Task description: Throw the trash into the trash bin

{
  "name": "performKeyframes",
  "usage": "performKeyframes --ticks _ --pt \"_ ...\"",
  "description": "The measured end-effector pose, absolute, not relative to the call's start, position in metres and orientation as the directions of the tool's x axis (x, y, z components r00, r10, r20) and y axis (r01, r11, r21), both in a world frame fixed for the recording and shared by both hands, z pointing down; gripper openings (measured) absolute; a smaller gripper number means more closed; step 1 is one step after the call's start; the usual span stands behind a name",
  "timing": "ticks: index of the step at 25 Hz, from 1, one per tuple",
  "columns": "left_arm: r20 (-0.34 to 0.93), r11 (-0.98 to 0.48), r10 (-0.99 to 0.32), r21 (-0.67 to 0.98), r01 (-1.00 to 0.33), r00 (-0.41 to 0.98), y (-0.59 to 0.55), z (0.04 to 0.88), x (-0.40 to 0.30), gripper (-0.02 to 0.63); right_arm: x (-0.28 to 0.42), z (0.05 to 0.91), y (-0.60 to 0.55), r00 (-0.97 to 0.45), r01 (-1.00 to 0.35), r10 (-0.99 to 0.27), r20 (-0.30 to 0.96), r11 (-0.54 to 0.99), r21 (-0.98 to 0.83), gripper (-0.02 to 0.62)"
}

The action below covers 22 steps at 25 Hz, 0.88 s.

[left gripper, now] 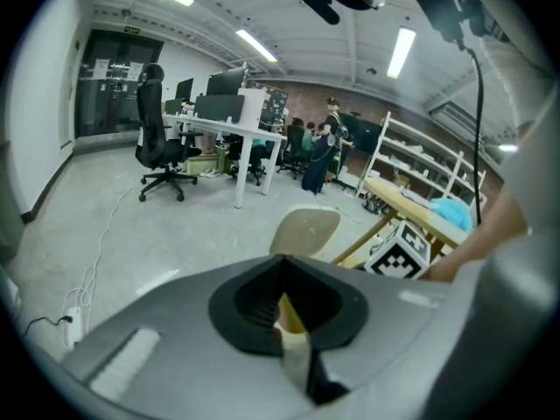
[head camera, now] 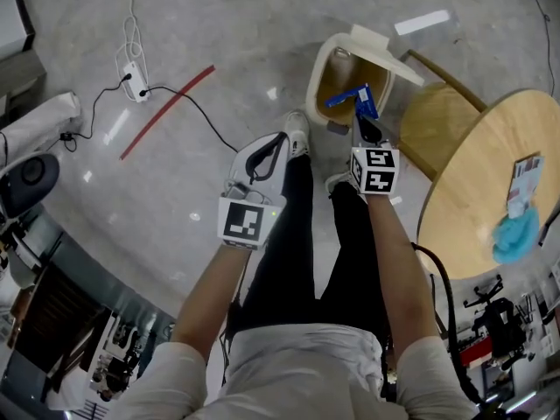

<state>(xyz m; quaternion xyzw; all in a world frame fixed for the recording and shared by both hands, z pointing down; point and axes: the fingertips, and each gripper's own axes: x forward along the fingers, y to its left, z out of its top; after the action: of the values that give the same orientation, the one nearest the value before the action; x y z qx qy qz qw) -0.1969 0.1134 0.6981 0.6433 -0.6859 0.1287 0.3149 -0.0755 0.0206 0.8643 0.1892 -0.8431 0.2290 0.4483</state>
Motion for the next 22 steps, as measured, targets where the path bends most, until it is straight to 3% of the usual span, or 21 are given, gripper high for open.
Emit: performKeyframes --ticks 19,22 --pt "0.620 0.150 -0.783 0.245 -0.958 0.036 0.123 0.753 -0.197 0.005 -0.077 0.934 0.025 -0.495 -0.546 -0.091 0.864 0.807 -0.228 0.005" --pt "0.640 0.183 -0.767 0.265 -0.947 0.031 0.124 0.755 -0.197 0.005 -0.076 0.938 0.025 -0.488 -0.551 -0.092 0.868 0.804 -0.225 0.034"
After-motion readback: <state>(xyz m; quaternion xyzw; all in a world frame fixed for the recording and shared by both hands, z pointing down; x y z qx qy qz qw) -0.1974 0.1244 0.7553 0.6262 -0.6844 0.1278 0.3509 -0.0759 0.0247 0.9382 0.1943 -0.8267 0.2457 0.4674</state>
